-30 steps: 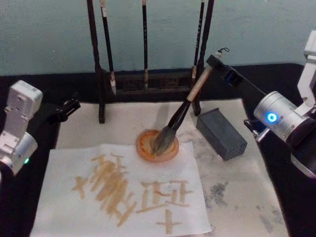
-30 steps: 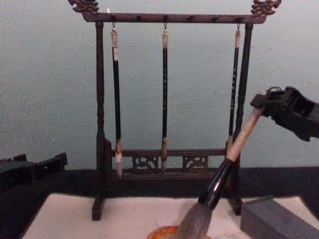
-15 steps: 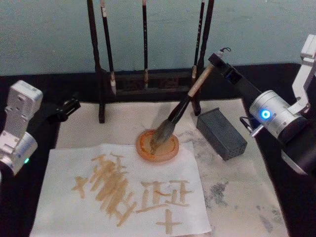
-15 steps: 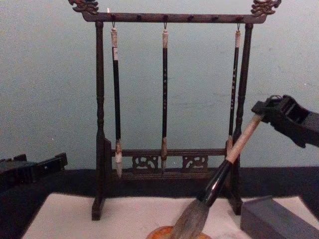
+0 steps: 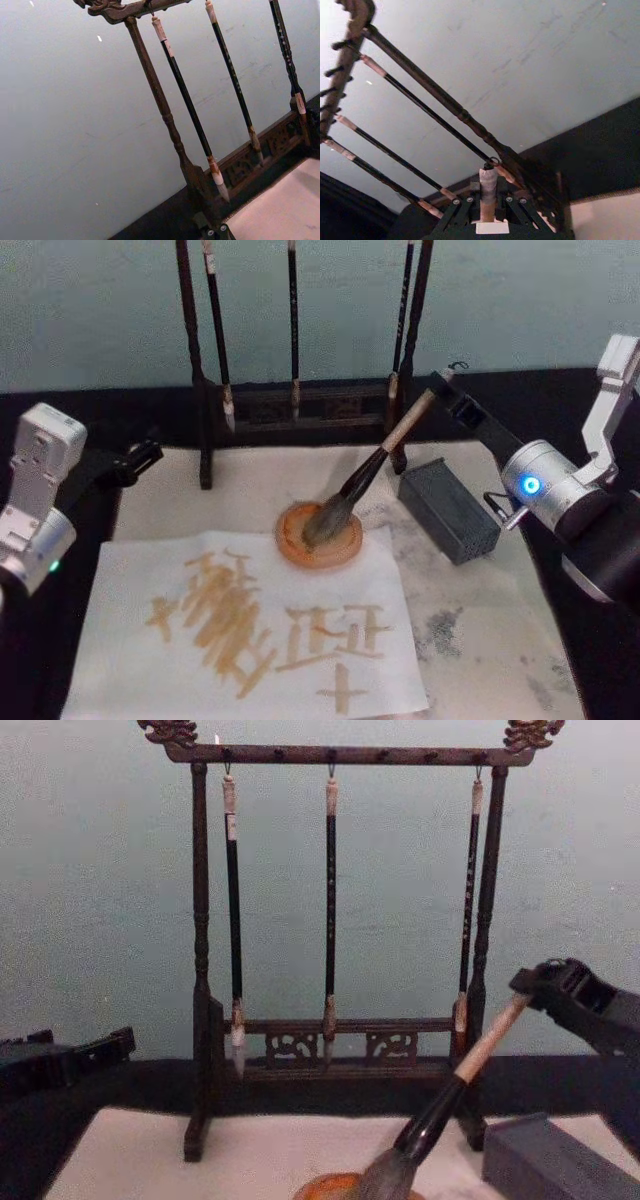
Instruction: Pick up the brush from the inkstone, write on the paper, then place the brush back to its original position.
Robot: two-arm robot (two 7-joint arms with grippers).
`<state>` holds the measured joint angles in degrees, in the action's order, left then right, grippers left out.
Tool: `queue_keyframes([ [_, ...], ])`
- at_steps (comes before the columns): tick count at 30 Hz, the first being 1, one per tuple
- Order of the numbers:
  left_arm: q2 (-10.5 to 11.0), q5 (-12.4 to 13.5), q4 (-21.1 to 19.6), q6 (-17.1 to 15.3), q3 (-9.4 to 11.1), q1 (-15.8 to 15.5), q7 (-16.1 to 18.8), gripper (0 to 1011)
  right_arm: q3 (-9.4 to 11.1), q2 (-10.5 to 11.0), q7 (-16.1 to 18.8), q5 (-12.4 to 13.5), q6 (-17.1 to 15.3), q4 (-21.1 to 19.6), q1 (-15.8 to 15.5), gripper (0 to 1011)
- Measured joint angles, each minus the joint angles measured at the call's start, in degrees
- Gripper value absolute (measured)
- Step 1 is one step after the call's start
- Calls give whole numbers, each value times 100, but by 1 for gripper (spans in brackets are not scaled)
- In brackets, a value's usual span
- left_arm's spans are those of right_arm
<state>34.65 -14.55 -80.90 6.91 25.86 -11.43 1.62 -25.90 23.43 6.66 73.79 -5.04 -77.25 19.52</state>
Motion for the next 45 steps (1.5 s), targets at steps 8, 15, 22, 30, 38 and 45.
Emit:
queue_keyframes([
  [8,0,0,0,0,0,0,1,1000,81,-49,-45,-56,-87,171,-1,201],
  [15,0,0,0,0,0,0,0,1002,153,-59,-106,-96,-151,208,-48,204],
  [22,0,0,0,0,0,0,0,1002,226,-23,-227,-137,-198,120,-142,204],
  [30,0,0,0,0,0,0,0,1002,307,16,-434,-197,-225,-18,-263,205],
  [38,0,0,0,0,0,0,0,1002,388,52,-654,-222,-288,-109,-392,206],
  [45,0,0,0,0,0,0,0,1002,415,109,-906,-217,-423,-142,-465,208],
])
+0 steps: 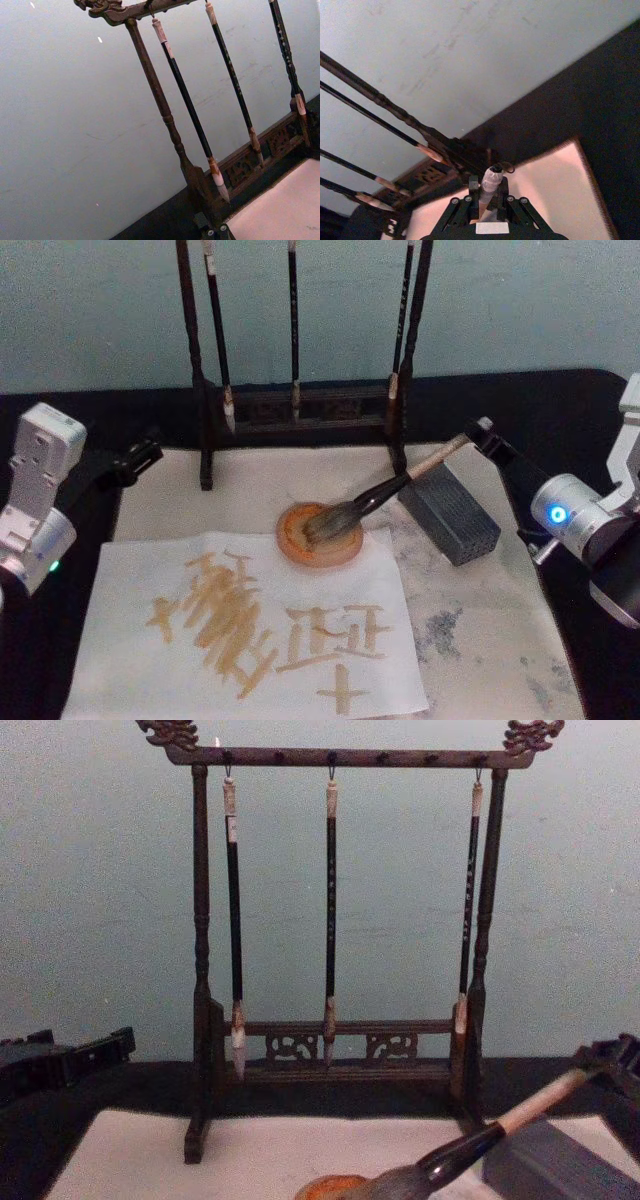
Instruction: Pick up the brush from the inkstone, write on the paper, then place the brush back to its original position.
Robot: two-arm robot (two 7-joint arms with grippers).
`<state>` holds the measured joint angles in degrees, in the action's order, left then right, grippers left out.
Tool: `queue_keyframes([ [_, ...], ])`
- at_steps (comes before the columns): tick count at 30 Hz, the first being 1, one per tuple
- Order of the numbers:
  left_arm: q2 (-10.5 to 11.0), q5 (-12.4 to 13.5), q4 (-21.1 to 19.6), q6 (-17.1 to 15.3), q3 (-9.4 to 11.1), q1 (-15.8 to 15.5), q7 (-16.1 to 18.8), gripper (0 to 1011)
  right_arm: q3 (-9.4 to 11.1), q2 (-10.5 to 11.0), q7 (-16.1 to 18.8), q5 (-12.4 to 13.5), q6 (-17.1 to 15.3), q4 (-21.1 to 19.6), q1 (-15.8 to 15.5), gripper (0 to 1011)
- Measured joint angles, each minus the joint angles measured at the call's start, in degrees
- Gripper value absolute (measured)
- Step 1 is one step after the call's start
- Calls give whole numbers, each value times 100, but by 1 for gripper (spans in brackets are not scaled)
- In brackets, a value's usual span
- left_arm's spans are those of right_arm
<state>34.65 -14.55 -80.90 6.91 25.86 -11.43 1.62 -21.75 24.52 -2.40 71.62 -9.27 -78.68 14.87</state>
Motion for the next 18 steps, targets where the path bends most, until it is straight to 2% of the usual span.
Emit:
queue_keyframes([
  [10,0,0,0,0,0,0,0,1002,-3,8,-42,-2,-25,-2,-10,210],
  [13,0,0,0,0,0,0,0,1002,-7,8,-41,-5,-25,4,-11,250],
  [16,0,0,0,0,0,0,0,1002,-9,6,-38,-8,-30,6,-11,333],
  [17,0,0,0,0,0,0,0,1002,-9,6,-36,-8,-29,7,-11,399],
  [18,0,0,0,0,0,0,0,1002,-9,5,-34,-8,-29,6,-11,410],
])
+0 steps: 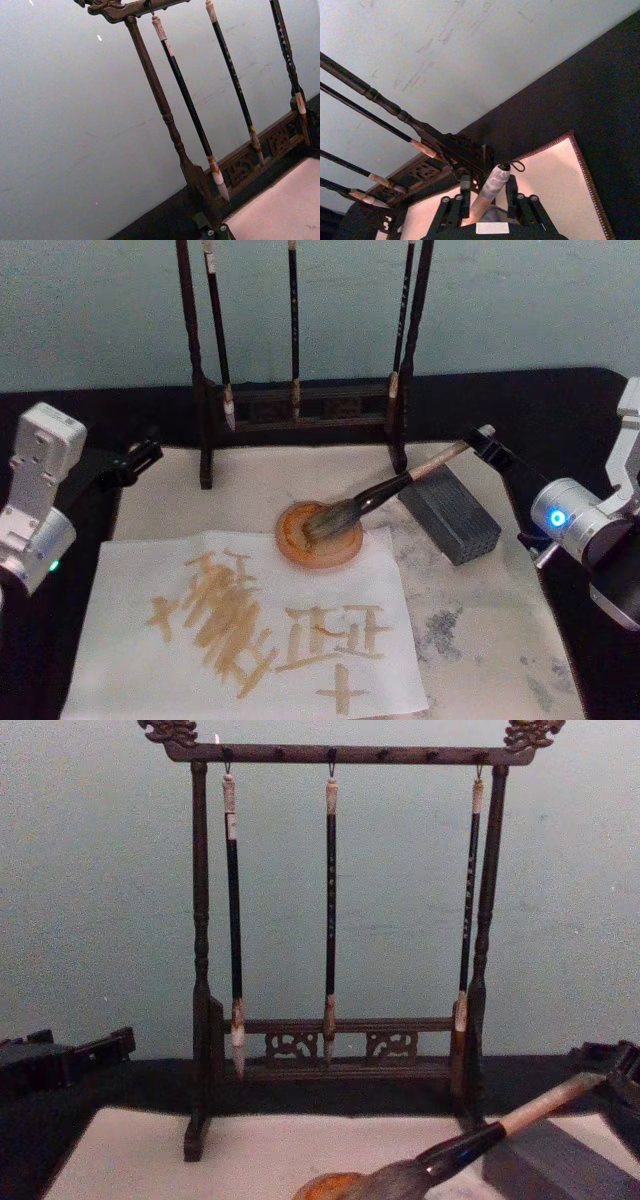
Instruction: Pick up the brush from the inkstone, write on the paper, then place the brush back to its original position.
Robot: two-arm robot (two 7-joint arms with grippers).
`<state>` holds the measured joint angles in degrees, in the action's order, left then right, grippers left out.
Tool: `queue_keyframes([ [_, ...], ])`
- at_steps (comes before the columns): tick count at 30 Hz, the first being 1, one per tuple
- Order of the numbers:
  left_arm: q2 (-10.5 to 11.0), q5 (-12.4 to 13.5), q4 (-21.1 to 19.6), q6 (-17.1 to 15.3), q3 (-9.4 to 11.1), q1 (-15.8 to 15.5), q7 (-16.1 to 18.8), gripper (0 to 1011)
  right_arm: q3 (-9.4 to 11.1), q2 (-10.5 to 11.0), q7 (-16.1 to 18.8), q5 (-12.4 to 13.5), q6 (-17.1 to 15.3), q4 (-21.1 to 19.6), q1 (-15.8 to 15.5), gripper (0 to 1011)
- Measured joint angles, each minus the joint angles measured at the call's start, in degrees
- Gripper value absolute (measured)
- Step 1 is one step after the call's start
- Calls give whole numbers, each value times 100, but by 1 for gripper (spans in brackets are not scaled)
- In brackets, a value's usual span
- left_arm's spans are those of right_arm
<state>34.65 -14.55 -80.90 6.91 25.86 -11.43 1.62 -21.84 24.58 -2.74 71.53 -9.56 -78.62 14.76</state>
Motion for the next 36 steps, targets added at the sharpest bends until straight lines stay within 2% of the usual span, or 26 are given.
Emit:
queue_keyframes([
  [6,0,0,0,0,0,0,0,1002,3,23,-46,0,-27,-42,-17,610],
  [7,0,0,0,0,0,0,0,1002,4,37,-82,0,-48,-61,-25,621],
  [8,0,0,0,0,0,0,0,1002,4,64,-166,-2,-97,-103,-39,695],
  [11,0,0,0,0,0,0,0,1002,4,108,-293,-9,-166,-173,-57,764],
  [14,0,0,0,0,0,0,0,1002,-7,176,-450,-47,-248,-285,-79,882],
  [15,0,0,0,0,0,0,0,1002,-9,193,-483,-60,-261,-311,-85,882],
  [18,0,0,0,0,0,0,0,1002,-16,293,-608,-143,-290,-489,-135,977],
  [23,0,0,0,0,0,0,0,1002,-6,414,-720,-289,-296,-719,-202,1001],
  [36,0,0,0,0,0,0,0,1002,62,717,-1037,-752,-554,-1344,-467,1001],
])
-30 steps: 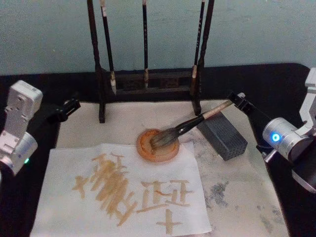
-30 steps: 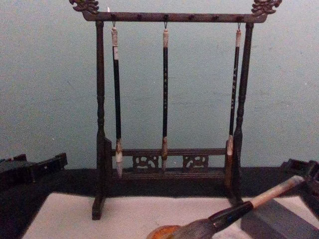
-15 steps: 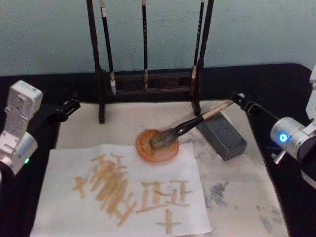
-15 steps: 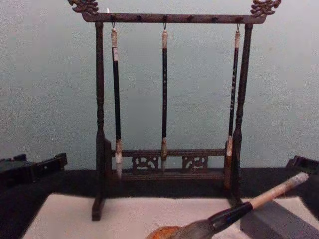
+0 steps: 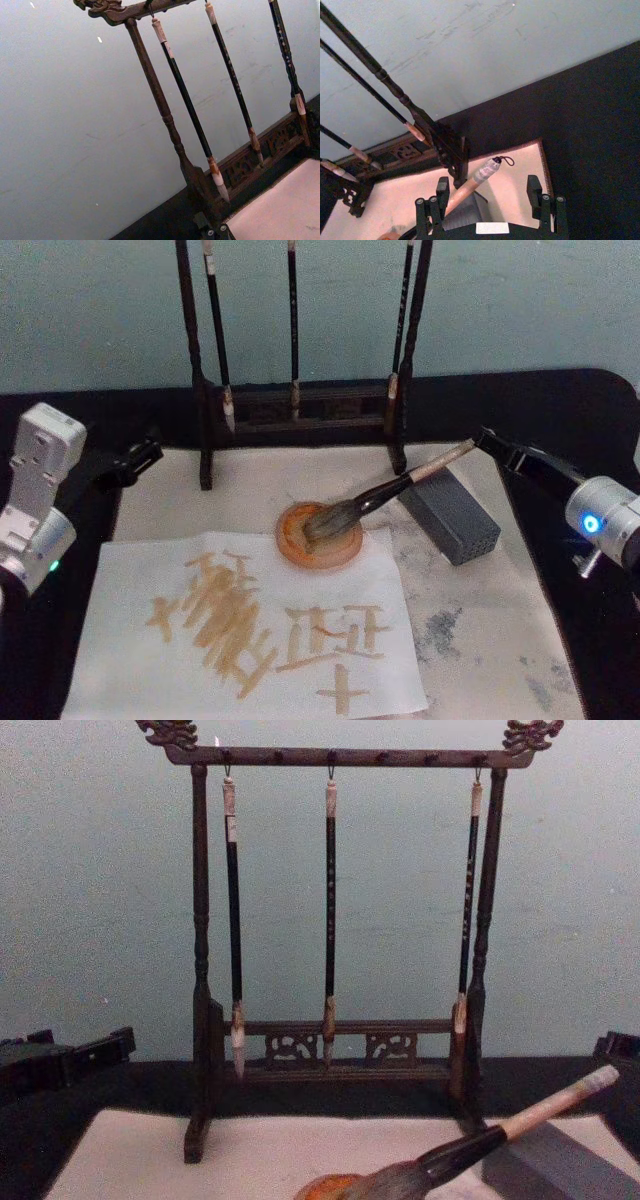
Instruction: Pick up the brush from the inkstone, write on the paper, then place the brush back to its original position.
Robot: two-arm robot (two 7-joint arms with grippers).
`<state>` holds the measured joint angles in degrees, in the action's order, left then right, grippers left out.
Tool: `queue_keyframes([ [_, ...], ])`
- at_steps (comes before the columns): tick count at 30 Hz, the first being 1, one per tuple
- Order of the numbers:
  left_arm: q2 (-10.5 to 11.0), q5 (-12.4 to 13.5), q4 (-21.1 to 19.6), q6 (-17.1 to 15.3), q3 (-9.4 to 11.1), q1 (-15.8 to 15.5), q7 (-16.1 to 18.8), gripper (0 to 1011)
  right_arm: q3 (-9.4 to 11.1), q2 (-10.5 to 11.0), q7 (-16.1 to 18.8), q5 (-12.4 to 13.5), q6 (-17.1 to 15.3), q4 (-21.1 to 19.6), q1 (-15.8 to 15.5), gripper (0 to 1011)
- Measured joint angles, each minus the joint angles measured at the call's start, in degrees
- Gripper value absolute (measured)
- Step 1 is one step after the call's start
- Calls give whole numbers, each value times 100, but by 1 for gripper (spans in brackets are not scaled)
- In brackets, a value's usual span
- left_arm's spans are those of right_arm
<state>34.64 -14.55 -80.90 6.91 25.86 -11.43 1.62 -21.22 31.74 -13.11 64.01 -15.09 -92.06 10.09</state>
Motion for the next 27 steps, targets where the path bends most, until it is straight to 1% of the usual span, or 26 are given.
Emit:
queue_keyframes([
  [3,0,0,0,0,0,0,0,1002,26,50,-48,-71,-30,-121,-79,1002],
  [6,0,0,0,0,0,0,0,1002,46,121,-120,-203,-61,-291,-179,1001],
  [8,0,0,0,0,0,0,0,1002,47,190,-158,-342,-59,-430,-266,1001],
  [9,0,0,0,0,0,0,0,1002,42,254,-159,-472,-36,-541,-331,1001],
  [11,0,0,0,0,0,0,0,1002,15,319,-155,-624,2,-644,-389,1001],
  [12,0,0,0,0,0,0,0,1002,-21,390,-132,-785,43,-751,-440,1001],
  [13,0,0,0,0,0,0,0,1002,-21,390,-132,-785,43,-751,-440,1002],
  [14,0,0,0,0,0,0,0,1002,-64,468,-94,-966,94,-856,-489,1001],
  [15,0,0,0,0,0,0,0,1002,-85,503,-68,-1061,122,-909,-511,1001],
  [16,0,0,0,0,0,0,0,1002,-137,584,1,-1249,185,-1016,-552,1001],
  [18,0,0,0,0,0,0,0,1002,-188,653,69,-1412,243,-1108,-586,1001],
  [19,0,0,0,0,0,0,0,1000,-246,726,166,-1605,314,-1206,-612,1001],
  [20,0,0,0,0,0,0,0,1002,-280,769,209,-1709,350,-1254,-623,1001],
  [21,0,0,0,0,0,0,0,1002,-362,849,284,-1945,425,-1352,-634,1002],
  [22,0,0,0,0,0,0,0,1002,-362,849,284,-1945,425,-1352,-634,1002],
  [23,0,0,0,0,0,0,0,1002,-447,915,341,-2205,511,-1438,-641,1001],
  [24,0,0,0,0,0,0,0,1002,-479,940,372,-2295,539,-1466,-642,1001],
  [25,0,0,0,0,0,0,0,1002,-529,987,420,-2440,583,-1508,-640,1001],
  [26,0,0,0,0,0,0,0,1002,-609,1042,487,-2659,649,-1580,-633,1001],
  [27,0,0,0,0,0,0,0,1002,-646,1063,519,-2754,677,-1613,-630,1001],
])
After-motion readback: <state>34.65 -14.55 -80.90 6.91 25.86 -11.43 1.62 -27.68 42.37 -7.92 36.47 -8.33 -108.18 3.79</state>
